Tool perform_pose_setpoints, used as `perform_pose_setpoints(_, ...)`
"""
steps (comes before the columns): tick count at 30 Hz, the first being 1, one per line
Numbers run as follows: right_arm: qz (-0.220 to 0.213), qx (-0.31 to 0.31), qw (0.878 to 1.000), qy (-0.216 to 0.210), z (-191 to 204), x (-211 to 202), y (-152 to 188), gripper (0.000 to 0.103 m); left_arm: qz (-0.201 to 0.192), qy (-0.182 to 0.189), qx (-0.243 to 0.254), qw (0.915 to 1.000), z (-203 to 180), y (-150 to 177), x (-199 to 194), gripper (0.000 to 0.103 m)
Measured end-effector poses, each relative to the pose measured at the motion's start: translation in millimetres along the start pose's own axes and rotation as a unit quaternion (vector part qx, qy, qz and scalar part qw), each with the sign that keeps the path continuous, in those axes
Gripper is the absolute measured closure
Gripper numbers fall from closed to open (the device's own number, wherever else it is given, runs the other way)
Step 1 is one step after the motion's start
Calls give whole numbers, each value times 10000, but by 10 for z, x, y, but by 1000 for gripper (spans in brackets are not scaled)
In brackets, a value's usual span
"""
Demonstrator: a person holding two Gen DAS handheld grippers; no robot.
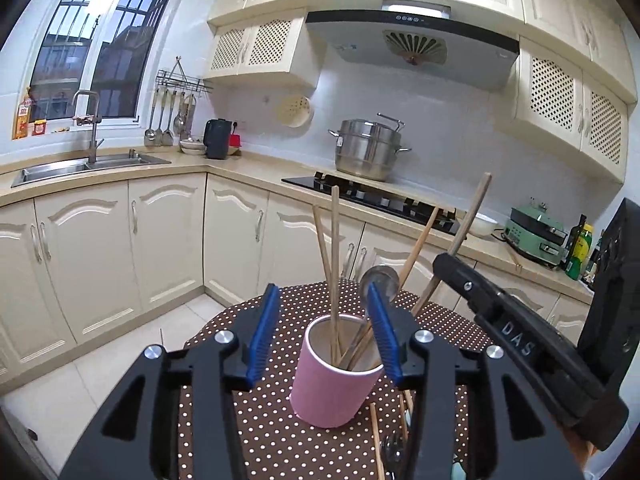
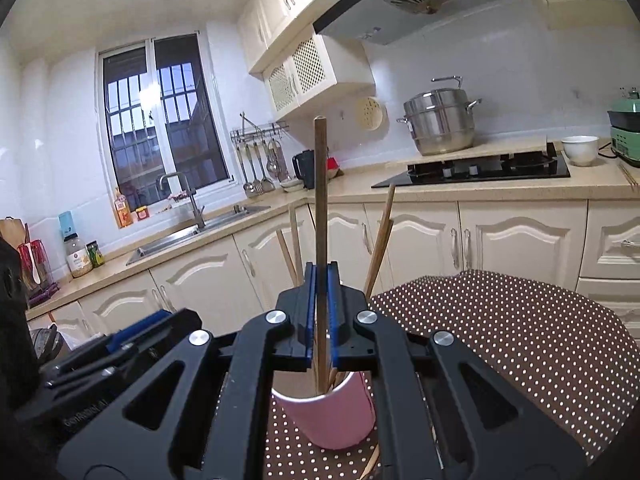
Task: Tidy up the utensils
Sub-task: 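Open the left gripper to drop the spoon into the cup while the right releases its chopstick, then move both grippers back over the remaining utensils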
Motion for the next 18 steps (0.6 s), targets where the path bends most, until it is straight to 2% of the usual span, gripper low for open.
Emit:
perform_pose_setpoints(5,188,3,9998,-19,45,5,48,96,83,-97,11,9999,11,-2,-28,56)
perform_pose_setpoints(7,188,-9,9998,11,57,-25,49,93,88,-134,26,9999,13,-2,-53,52)
perform_pose_setpoints(8,184,-4,9998,27,60,-50,47,85,94,-149,40,9998,11,-1,-68,52)
perform_pose_setpoints(10,138,16,9999,46,66,-107,40,57,102,-175,73,9998,-1,-1,-99,51)
perform_pose_setpoints(14,107,-26,9999,65,59,-254,20,55,165,-198,173,9995,-41,32,-177,48)
perform_pose_setpoints(16,125,-62,9999,100,29,-356,24,47,258,-185,231,9992,-67,59,-209,44)
perform_pose_setpoints(18,132,-106,9997,194,-20,-455,40,46,460,-106,281,9985,-91,108,-219,44)
Point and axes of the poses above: each gripper's, at about its wrist camera, not at the fingertips, and x roughly the way its jaws point, z to its left, y to its underside, the point moved 1 cm from there along x, roughly the way its jaws point, and after that the axes turned 12 degrees about -x, right-handed, at the moved point
